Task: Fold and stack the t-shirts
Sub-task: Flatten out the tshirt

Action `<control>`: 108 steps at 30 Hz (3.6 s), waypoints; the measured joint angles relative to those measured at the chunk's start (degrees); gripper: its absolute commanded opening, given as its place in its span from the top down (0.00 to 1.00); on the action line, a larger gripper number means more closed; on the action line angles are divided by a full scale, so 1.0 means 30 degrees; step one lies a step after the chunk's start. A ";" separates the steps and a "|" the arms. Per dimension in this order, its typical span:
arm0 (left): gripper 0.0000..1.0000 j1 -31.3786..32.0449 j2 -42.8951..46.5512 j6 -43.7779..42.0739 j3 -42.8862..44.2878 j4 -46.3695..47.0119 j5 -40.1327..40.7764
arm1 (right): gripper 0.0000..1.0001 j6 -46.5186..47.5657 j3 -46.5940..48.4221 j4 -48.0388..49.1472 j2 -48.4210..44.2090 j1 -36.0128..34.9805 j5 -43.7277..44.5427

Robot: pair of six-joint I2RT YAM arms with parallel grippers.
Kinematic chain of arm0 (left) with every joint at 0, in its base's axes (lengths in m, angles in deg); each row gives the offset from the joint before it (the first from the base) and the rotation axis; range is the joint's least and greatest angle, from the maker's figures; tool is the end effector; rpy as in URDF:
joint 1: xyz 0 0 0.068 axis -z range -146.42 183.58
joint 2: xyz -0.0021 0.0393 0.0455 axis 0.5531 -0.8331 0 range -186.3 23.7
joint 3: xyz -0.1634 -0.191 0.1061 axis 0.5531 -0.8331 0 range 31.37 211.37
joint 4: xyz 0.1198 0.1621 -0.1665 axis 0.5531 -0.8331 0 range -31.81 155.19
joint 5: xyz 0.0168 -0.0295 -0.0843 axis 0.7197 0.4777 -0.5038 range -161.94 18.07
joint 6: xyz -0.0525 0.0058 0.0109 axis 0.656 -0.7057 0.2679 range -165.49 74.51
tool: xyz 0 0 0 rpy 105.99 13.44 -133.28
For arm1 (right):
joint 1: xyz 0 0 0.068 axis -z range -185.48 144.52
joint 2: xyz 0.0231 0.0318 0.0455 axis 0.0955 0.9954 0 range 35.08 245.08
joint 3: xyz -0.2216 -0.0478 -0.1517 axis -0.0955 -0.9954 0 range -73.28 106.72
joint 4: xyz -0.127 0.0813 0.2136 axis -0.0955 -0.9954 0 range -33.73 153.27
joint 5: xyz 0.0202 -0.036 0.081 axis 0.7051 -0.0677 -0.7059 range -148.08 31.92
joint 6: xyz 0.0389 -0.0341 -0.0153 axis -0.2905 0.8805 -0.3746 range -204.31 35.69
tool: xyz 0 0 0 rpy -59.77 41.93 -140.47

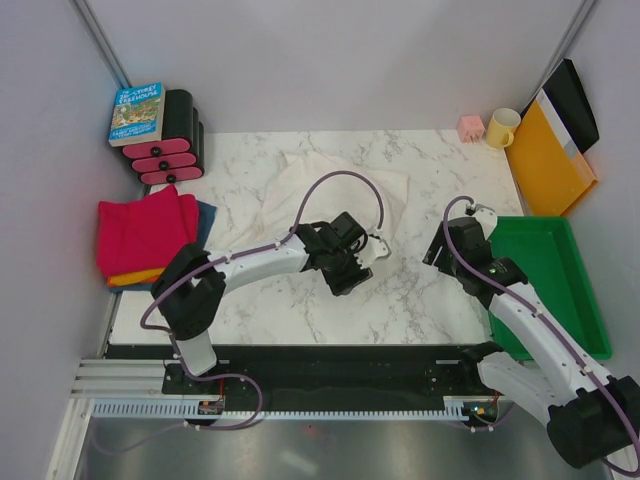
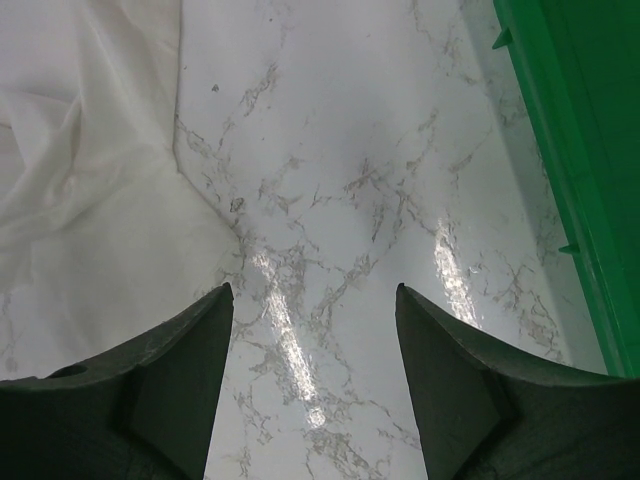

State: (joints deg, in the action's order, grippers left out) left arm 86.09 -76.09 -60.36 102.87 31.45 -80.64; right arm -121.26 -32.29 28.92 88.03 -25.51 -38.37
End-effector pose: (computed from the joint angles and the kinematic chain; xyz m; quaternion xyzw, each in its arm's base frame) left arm 0.2150 -0.2890 0.2140 0.5520 0.7948 -0.1475 0.2044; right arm 0.1801 0.0528 0.2544 0.1975 0.8952 0.0353 0.3980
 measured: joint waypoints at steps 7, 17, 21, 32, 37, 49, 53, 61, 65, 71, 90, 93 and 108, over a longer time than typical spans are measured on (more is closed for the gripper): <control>0.37 0.0240 -0.1603 0.0015 0.0364 0.1348 -0.0007 | 0.27 -0.0481 0.0641 -0.0124 0.0226 0.0000 0.0554; 0.37 0.0342 -0.2827 0.0204 0.0969 0.2062 -0.0517 | 0.27 -0.0976 0.0641 -0.0197 0.0481 0.0000 0.0867; 0.37 0.0605 -0.2973 0.0364 0.0729 0.2237 -0.0801 | 0.27 -0.0984 0.0641 -0.0131 0.0852 0.0000 0.0896; 0.41 0.0933 -0.3045 0.0860 -0.0219 0.2739 -0.1290 | 0.27 -0.0976 0.0641 0.0335 0.1472 -0.0007 0.0874; 0.65 0.0954 -0.3111 0.0889 -0.0226 0.3002 -0.1282 | 0.27 -0.0976 0.0641 0.0430 0.1479 0.0000 0.0860; 0.98 0.0947 -0.3002 0.1042 -0.0794 0.4007 -0.1304 | 0.27 -0.0976 0.0590 0.0488 0.1297 -0.0007 0.0750; 0.55 0.0947 -0.2667 0.0991 -0.1282 0.4357 -0.1297 | 0.27 -0.0969 0.0510 0.0619 0.1246 -0.0007 0.0678; 0.30 0.1078 -0.1931 0.1093 -0.1953 0.4342 -0.0095 | 0.27 -0.0984 -0.0197 0.0918 0.1042 -0.0095 0.0372; 0.32 0.1217 -0.1938 0.1078 -0.1960 0.4364 0.0758 | 0.27 -0.1056 -0.0415 0.0889 0.0765 -0.0160 0.0364; 0.53 0.1603 -0.2499 0.1071 -0.1428 0.4473 0.1508 | 0.27 -0.1166 -0.0423 0.0831 0.0226 -0.0160 0.0386; 0.98 0.1719 -0.2550 0.0554 -0.1865 0.6295 0.2222 | 0.26 -0.1268 -0.0423 0.0852 0.0554 -0.0168 0.0444; 0.98 0.0940 -0.1413 0.0546 -0.2506 0.4925 0.2266 | 0.26 -0.1246 -0.0408 0.0911 0.0692 -0.0168 0.0452; 0.98 -1.9722 0.9755 -0.2127 -0.0933 -0.1173 0.0940 | 0.27 -0.0838 0.0874 0.3861 0.5479 -0.0277 -0.0554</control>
State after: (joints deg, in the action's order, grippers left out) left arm 26.92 -46.82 -66.75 100.07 27.94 -77.83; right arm -123.78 -29.67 40.50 104.47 -26.35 -40.03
